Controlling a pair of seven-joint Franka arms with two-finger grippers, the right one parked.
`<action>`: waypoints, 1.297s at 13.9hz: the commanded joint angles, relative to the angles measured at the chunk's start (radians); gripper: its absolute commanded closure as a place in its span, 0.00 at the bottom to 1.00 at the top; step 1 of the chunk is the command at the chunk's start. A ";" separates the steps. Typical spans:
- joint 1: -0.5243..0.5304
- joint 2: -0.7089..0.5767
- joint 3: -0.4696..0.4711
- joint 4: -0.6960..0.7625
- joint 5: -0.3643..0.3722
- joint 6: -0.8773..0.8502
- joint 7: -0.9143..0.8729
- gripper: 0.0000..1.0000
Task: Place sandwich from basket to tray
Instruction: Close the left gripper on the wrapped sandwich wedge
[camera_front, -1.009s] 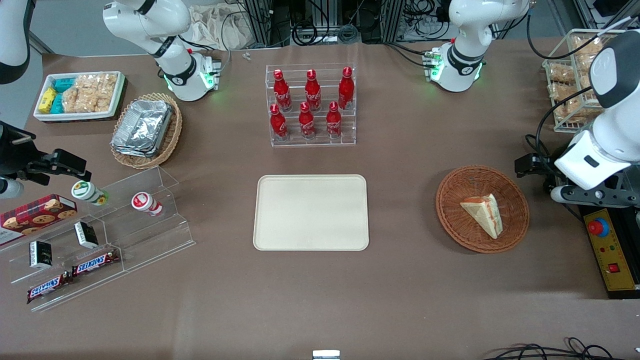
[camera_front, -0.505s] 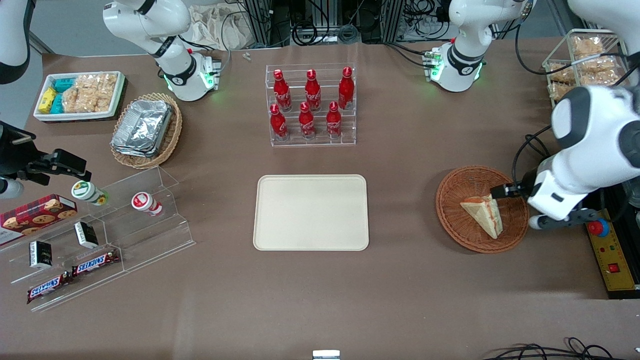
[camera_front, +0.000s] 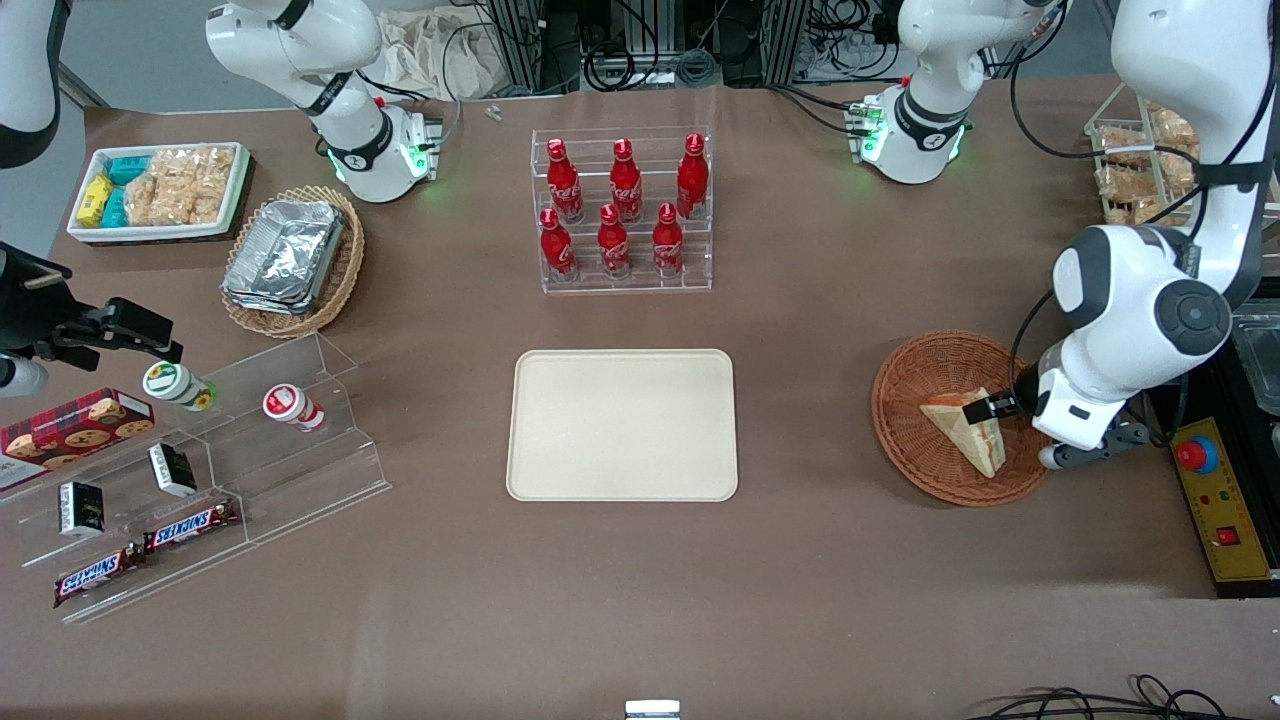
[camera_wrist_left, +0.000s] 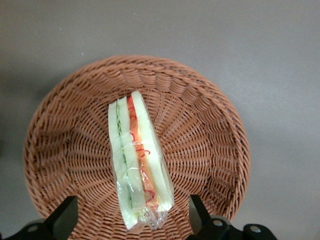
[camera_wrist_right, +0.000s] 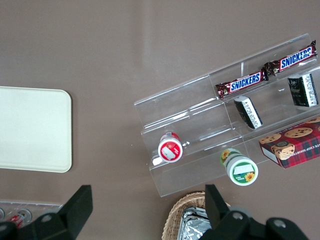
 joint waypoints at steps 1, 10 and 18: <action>0.000 0.018 -0.002 -0.012 0.015 0.020 -0.093 0.00; -0.004 0.080 -0.002 -0.048 0.052 0.071 -0.164 0.03; -0.009 0.082 -0.007 -0.012 0.053 0.066 -0.164 1.00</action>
